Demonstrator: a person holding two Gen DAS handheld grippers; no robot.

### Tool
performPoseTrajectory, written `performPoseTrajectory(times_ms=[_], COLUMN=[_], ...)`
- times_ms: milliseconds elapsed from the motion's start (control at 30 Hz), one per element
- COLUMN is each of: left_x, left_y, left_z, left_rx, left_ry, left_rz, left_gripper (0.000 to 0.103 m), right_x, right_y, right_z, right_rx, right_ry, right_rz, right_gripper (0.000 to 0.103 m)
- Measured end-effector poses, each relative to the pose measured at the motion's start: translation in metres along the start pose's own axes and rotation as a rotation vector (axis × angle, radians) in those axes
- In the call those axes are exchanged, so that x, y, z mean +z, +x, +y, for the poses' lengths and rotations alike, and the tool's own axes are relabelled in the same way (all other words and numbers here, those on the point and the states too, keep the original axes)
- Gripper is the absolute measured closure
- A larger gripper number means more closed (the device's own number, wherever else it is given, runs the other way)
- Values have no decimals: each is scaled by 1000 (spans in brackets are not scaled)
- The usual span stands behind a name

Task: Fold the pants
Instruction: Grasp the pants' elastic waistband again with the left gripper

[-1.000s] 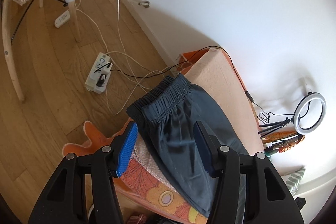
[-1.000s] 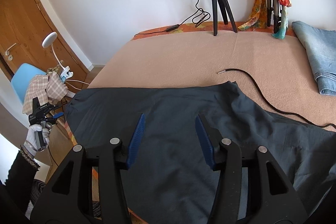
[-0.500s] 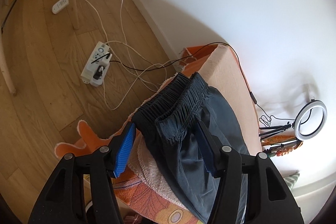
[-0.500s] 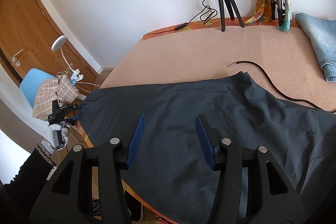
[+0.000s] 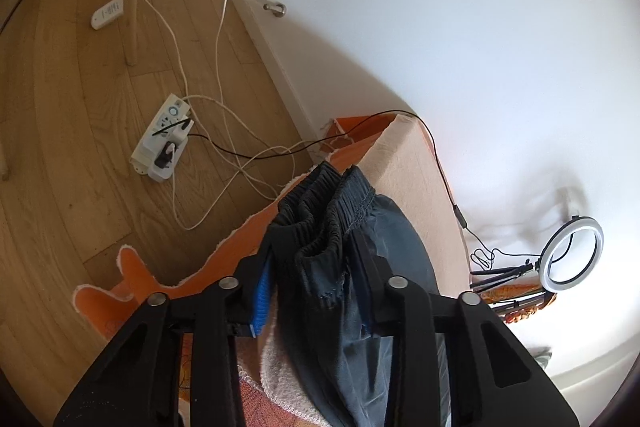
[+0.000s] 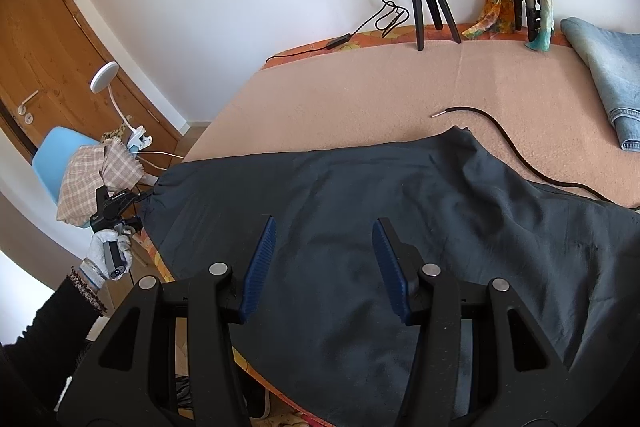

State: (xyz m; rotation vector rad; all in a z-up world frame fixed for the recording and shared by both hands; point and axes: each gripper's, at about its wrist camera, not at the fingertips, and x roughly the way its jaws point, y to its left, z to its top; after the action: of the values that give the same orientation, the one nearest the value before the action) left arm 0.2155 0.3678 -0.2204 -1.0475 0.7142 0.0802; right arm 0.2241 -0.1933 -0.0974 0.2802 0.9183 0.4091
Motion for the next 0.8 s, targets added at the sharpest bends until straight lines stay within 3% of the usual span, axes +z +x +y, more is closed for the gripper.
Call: performPoseTrajectory(times_ms=[267, 433, 600, 800], left_x=[0, -9, -41, -105], left_y=[-7, -21, -27, -11], left_z=[-22, -74, -130, -192], left_rx=[30, 35, -2, -82], left_ry=[116, 338, 540, 745], left_rz=[-63, -104, -105, -23], left_gripper=[85, 85, 85, 85], right_x=[-1, -2, -1, -3], right_y=[-3, -6, -2, 5], right_z=[5, 3, -4, -8], right_rx=[4, 5, 7, 52], right_ry=[-10, -7, 32, 75], right_rz=[-8, -12, -3, 15], right_gripper=[50, 50, 50, 50])
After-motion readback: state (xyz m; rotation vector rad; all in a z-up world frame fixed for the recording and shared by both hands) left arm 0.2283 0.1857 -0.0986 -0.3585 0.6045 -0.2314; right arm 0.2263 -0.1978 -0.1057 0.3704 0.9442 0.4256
